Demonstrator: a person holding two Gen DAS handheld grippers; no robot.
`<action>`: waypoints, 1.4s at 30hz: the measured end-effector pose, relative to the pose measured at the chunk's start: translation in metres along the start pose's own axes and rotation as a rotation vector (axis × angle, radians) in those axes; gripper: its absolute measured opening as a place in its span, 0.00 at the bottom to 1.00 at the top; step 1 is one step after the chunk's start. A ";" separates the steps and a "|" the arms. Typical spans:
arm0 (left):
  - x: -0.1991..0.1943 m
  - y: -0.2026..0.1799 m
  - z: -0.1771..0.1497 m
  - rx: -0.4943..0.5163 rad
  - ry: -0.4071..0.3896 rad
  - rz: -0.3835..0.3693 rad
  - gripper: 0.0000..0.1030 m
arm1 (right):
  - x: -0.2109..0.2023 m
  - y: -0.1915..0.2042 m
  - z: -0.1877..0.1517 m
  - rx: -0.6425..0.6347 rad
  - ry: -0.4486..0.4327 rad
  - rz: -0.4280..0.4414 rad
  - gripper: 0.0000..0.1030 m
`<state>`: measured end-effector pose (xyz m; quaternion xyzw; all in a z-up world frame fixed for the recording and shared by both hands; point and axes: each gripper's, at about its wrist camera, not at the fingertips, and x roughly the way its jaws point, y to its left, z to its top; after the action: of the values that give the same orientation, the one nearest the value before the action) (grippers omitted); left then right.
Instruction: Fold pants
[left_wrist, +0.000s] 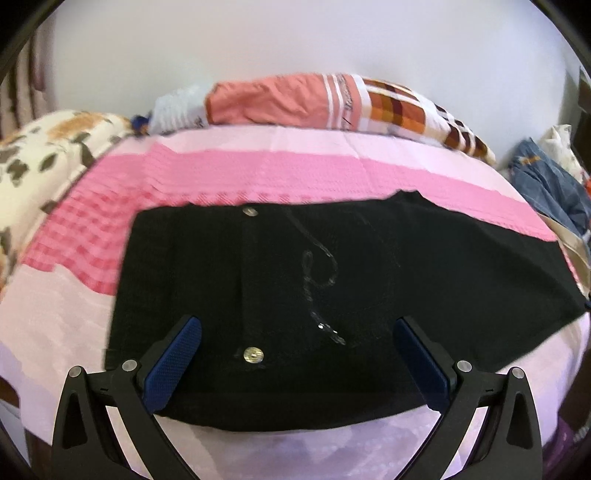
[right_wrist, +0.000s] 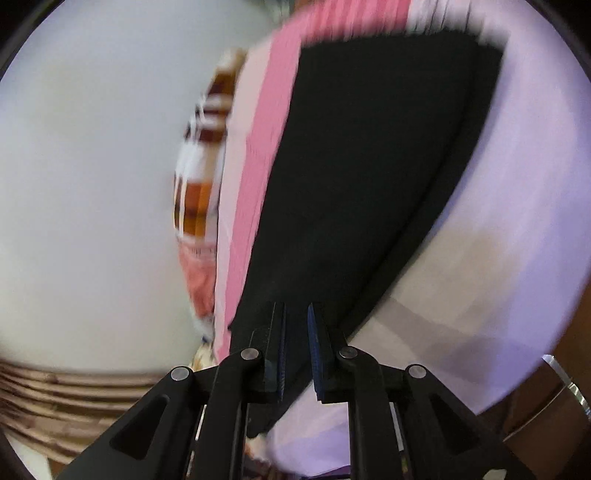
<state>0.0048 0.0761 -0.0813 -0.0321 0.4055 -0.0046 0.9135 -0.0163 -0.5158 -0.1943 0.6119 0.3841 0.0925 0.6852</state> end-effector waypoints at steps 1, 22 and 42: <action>-0.001 0.000 -0.001 0.004 -0.009 0.011 1.00 | 0.012 -0.001 0.003 -0.006 0.027 -0.015 0.13; 0.010 0.006 -0.008 -0.026 0.035 -0.009 1.00 | 0.087 0.004 -0.021 -0.047 0.068 -0.102 0.08; 0.013 0.007 -0.009 -0.035 0.044 -0.015 1.00 | 0.003 -0.021 -0.037 0.000 -0.056 -0.097 0.09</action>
<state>0.0065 0.0825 -0.0970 -0.0511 0.4254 -0.0052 0.9035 -0.0447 -0.4906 -0.2136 0.5950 0.3938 0.0419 0.6994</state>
